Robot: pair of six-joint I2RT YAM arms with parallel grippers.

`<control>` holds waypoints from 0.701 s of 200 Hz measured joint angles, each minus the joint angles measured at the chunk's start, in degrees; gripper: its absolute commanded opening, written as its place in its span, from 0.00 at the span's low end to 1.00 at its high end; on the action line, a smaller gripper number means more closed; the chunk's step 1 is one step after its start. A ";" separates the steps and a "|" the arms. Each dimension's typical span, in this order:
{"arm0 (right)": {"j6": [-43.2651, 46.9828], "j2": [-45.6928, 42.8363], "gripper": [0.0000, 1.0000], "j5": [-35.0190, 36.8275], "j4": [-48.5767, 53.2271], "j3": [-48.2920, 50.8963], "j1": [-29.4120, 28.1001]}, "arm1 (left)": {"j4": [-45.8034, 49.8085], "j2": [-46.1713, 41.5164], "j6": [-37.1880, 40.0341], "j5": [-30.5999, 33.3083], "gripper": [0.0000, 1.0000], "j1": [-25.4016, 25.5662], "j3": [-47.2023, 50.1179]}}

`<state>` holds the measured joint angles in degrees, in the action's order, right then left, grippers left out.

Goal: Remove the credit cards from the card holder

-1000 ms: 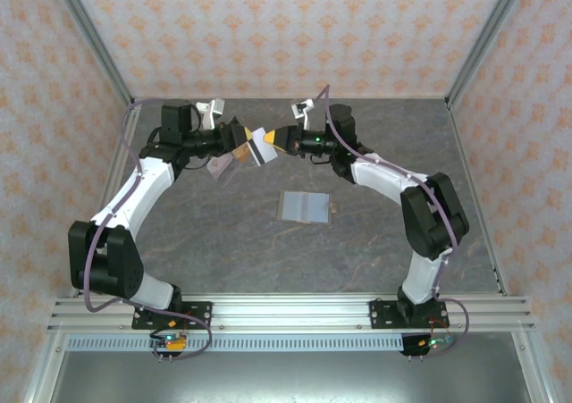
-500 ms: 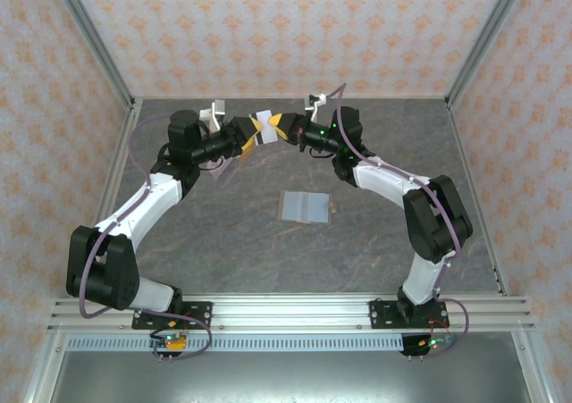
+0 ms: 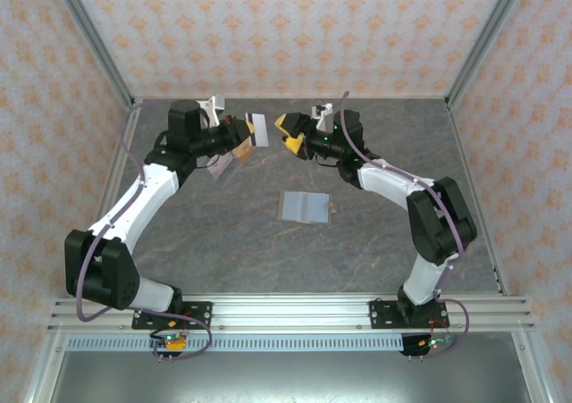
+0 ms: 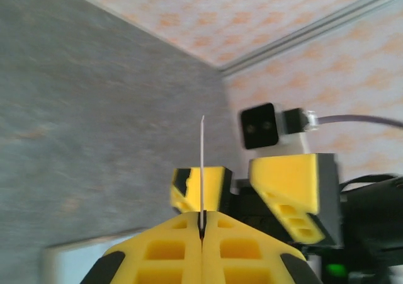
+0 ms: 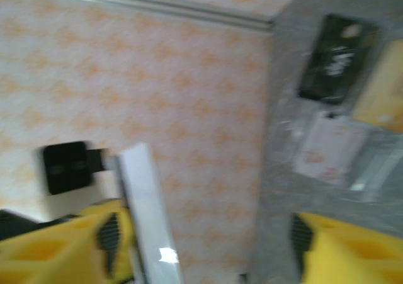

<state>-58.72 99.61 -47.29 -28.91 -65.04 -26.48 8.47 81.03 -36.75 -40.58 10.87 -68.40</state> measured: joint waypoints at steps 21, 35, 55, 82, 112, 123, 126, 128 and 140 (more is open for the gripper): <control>6.82 -3.91 0.99 3.67 9.16 1.99 1.05 | 11.23 0.00 12.55 6.95 0.00 0.00 -5.22; 10.67 -6.45 0.99 5.18 13.33 3.41 1.70 | 16.83 0.00 19.65 11.43 0.00 0.00 -6.69; 14.91 -9.33 0.99 7.04 17.94 5.66 2.69 | 23.19 0.35 28.00 17.46 0.00 0.00 -6.84; 19.19 -11.52 0.99 10.01 23.19 8.59 3.41 | 28.11 3.13 36.68 23.78 0.00 -0.02 -6.88; 21.99 -12.92 0.99 11.47 27.67 9.97 3.39 | 30.88 8.72 43.93 27.54 0.00 -0.13 -7.91; 22.67 -13.35 0.99 11.80 28.81 9.99 3.39 | 31.78 11.58 46.14 28.59 0.00 -0.24 -9.20; 22.86 -13.51 0.99 11.82 29.03 9.99 3.39 | 31.87 12.24 46.60 28.76 0.00 -0.26 -9.49; 22.93 -13.57 0.99 11.87 29.11 9.99 3.39 | 31.91 12.74 47.01 29.00 0.00 -0.33 -9.68; 23.50 -14.19 0.99 12.17 29.88 9.99 3.39 | 32.37 15.04 48.65 29.38 0.00 -0.81 -10.91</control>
<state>-35.22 85.43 -35.11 0.97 -55.05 -23.09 40.84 96.07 11.90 -11.20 10.07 -79.31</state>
